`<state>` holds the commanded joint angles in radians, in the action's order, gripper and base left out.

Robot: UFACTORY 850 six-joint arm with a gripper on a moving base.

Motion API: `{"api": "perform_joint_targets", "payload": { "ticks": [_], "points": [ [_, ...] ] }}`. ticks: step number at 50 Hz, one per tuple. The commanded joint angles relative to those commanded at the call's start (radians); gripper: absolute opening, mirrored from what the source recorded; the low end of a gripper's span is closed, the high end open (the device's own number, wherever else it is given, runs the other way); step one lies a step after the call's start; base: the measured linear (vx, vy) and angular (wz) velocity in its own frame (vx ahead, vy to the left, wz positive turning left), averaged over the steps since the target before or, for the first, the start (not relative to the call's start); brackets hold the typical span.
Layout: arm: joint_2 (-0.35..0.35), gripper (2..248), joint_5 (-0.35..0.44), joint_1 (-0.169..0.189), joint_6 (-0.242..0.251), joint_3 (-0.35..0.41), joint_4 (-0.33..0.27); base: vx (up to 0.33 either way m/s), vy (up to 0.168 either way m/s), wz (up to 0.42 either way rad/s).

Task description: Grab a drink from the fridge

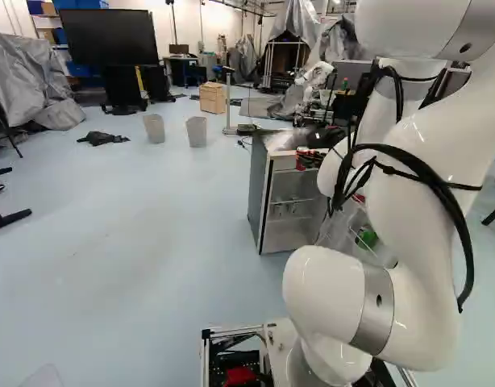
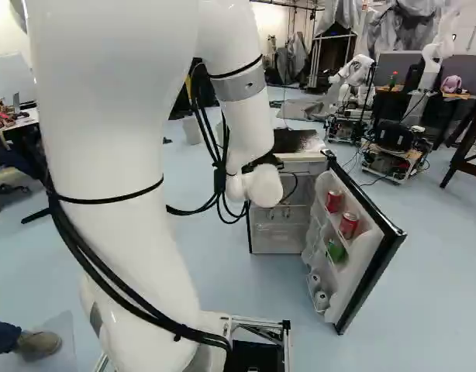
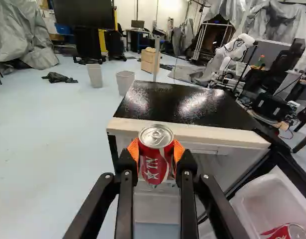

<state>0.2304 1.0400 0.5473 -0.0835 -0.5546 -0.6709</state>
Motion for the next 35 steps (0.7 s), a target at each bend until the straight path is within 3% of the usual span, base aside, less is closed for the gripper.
{"api": "perform_joint_targets", "payload": {
  "ticks": [35],
  "points": [
    [-0.015,89,-0.072,-0.022,0.0,-0.062,0.0,0.0,0.0,0.0]
  ]
}}
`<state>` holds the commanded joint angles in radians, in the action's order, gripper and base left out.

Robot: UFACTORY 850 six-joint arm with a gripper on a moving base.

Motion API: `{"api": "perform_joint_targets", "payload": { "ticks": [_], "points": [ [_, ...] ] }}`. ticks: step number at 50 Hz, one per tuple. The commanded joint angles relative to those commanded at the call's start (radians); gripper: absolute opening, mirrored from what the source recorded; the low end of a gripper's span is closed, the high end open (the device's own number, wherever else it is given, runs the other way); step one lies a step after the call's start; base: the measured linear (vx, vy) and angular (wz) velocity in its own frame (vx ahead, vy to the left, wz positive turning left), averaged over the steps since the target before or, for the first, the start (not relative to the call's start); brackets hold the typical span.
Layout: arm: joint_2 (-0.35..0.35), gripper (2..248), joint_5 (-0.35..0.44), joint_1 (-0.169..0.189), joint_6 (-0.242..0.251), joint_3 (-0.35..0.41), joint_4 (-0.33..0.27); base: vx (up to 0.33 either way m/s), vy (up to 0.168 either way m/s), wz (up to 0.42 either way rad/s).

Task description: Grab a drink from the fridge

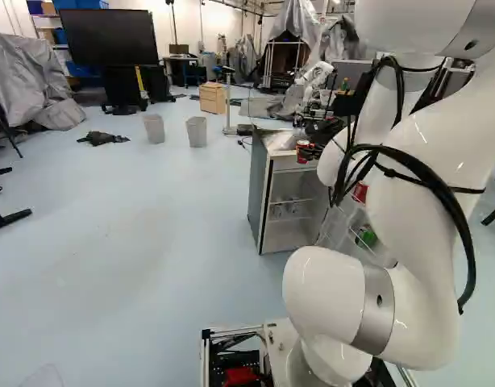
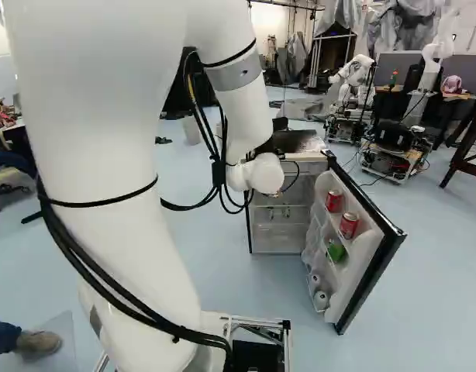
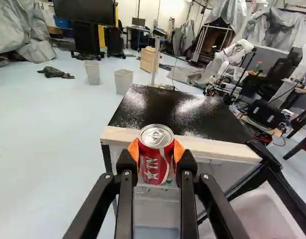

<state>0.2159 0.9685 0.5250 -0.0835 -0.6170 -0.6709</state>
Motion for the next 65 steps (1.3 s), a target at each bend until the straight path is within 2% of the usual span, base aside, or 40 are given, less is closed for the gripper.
{"api": "perform_joint_targets", "payload": {
  "ticks": [19,41,65],
  "points": [
    [0.031,89,-0.012,-0.014,0.0,-0.048,0.0,0.0,0.0,0.0],
    [0.036,89,-0.013,-0.031,0.0,-0.106,0.0,0.0,0.0,0.0],
    [0.087,89,-0.022,-0.048,0.0,-0.171,0.0,0.0,0.0,0.0]
  ]
}}
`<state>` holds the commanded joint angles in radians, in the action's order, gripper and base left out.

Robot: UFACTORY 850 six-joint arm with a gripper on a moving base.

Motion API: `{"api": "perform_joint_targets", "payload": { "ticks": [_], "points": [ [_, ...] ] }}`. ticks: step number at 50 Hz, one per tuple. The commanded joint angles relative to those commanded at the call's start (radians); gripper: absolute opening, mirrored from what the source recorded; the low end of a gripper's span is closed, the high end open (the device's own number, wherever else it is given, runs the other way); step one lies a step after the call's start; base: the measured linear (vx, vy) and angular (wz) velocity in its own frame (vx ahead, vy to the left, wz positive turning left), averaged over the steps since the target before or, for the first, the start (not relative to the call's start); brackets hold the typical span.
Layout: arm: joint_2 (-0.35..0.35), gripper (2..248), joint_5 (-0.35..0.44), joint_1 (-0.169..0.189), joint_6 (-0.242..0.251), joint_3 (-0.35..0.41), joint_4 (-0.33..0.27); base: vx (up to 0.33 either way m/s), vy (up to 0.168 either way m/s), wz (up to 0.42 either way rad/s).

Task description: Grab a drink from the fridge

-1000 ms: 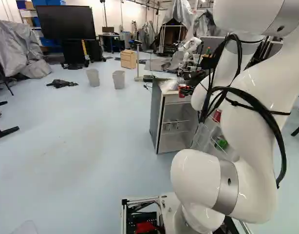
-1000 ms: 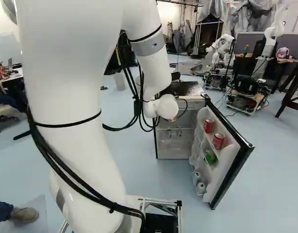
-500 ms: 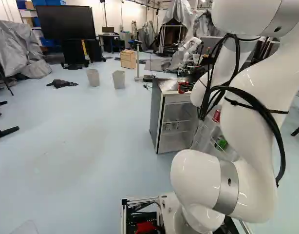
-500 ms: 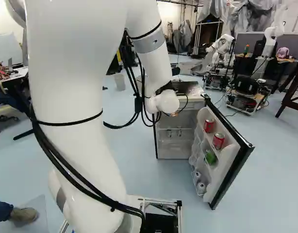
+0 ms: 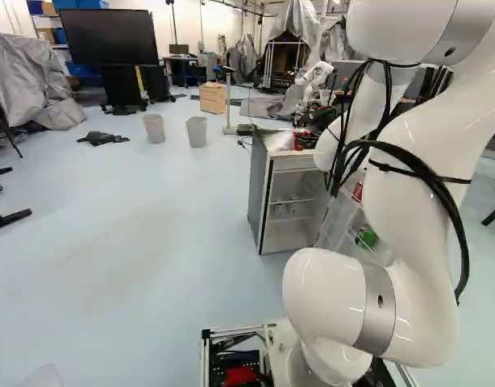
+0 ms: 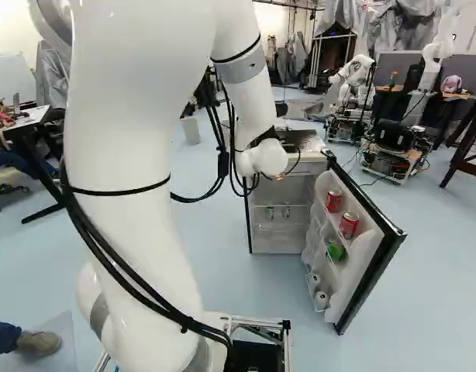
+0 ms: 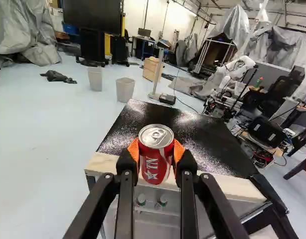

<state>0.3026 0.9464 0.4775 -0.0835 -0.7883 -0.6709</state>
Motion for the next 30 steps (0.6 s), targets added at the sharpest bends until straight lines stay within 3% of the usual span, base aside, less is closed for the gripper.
{"api": "perform_joint_targets", "payload": {
  "ticks": [30],
  "points": [
    [0.068,89,-0.059,-0.02,0.0,-0.084,0.0,0.0,0.0,0.0]
  ]
}}
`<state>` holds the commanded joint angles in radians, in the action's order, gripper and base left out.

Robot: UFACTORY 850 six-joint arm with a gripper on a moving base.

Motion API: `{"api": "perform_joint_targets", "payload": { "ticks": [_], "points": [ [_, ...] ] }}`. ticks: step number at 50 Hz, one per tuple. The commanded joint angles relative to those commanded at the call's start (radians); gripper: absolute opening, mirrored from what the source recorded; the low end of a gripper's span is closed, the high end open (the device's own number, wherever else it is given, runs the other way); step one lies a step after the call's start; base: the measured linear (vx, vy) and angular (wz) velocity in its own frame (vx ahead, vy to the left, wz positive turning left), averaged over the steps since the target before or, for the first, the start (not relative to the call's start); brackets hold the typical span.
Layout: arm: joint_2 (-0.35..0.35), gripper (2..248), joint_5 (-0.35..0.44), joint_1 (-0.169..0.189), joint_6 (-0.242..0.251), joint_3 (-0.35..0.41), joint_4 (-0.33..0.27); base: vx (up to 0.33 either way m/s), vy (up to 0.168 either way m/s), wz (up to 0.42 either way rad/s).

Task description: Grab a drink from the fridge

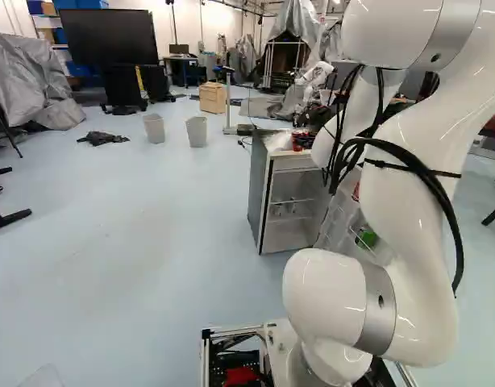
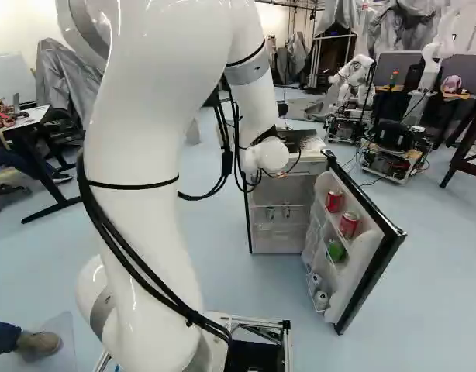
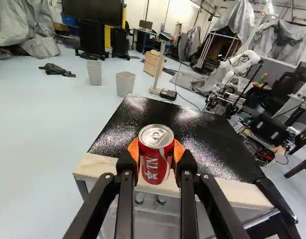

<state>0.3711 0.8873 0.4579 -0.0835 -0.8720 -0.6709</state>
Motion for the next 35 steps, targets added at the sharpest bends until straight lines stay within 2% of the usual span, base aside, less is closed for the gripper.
{"api": "perform_joint_targets", "payload": {
  "ticks": [22,35],
  "points": [
    [0.028,89,-0.005,-0.008,0.0,-0.035,0.0,0.0,0.0,0.0],
    [0.029,89,-0.005,-0.008,-0.073,-0.036,0.0,0.0,0.0,0.0]
  ]
}}
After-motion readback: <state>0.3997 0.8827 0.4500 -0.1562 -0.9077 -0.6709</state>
